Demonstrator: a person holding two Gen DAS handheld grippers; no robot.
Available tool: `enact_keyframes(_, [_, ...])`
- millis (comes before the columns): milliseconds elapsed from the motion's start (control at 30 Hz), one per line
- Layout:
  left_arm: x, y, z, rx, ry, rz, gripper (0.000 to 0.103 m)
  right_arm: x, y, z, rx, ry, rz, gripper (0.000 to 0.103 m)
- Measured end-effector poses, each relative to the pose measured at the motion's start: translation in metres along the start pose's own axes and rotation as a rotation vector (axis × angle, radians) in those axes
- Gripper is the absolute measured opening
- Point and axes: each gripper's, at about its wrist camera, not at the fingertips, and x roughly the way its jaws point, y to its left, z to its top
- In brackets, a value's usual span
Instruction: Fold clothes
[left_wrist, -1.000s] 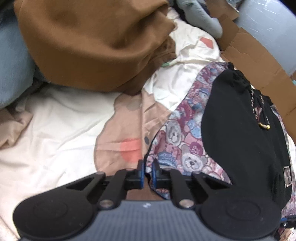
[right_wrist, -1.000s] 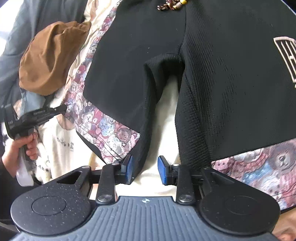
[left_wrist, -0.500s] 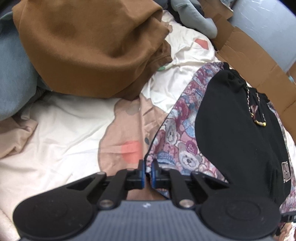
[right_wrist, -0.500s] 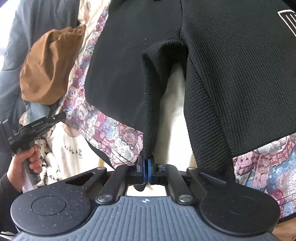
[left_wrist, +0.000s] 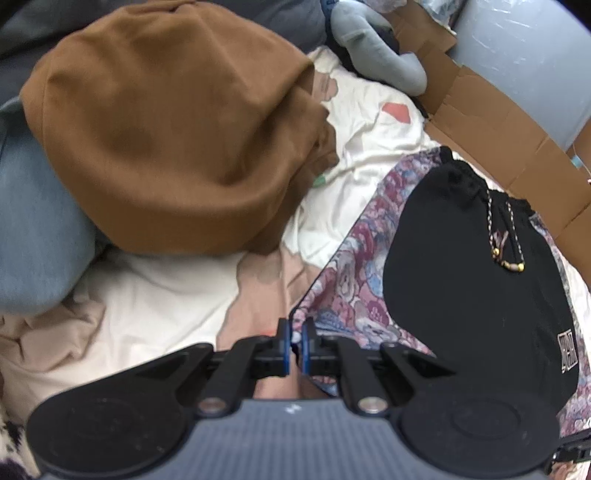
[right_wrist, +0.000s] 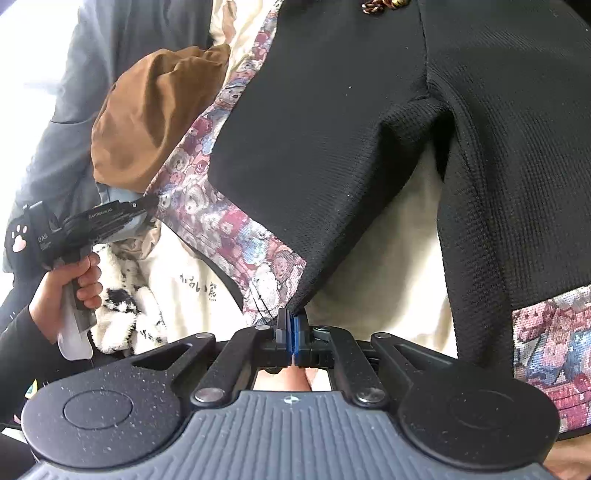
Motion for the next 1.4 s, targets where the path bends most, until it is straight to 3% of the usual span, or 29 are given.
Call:
enact_keyframes(433, [0.015,0.013,-0.007,-0.008,0.052,0.013,0.006,0.006,0.003,0.000,-0.016,0.056,-0.022,0.000])
enact_keyframes(667, [0.049,0.025,-0.022,-0.013,0.132,0.040,0.007,0.015,0.003,-0.002,-0.036,0.082,-0.072,0.000])
enact_keyframes(800, [0.049,0.025,-0.019,-0.039,0.164,0.073,0.016,0.014,0.007,-0.003,-0.071,0.132,-0.105,0.003])
enact_keyframes(867, [0.041,0.021,-0.013,-0.028,0.151,0.087,0.016,0.008,0.010,-0.004,-0.105,0.130,-0.112,0.003])
enact_keyframes(1067, [0.024,-0.004,0.016,0.045,0.054,0.029,0.016,-0.015,0.018,0.005,-0.172,0.063,-0.112,0.003])
enact_keyframes(1400, [0.077,-0.054,0.053,0.132,-0.024,-0.068,0.015,-0.062,0.015,0.046,-0.225,-0.172,-0.221,0.003])
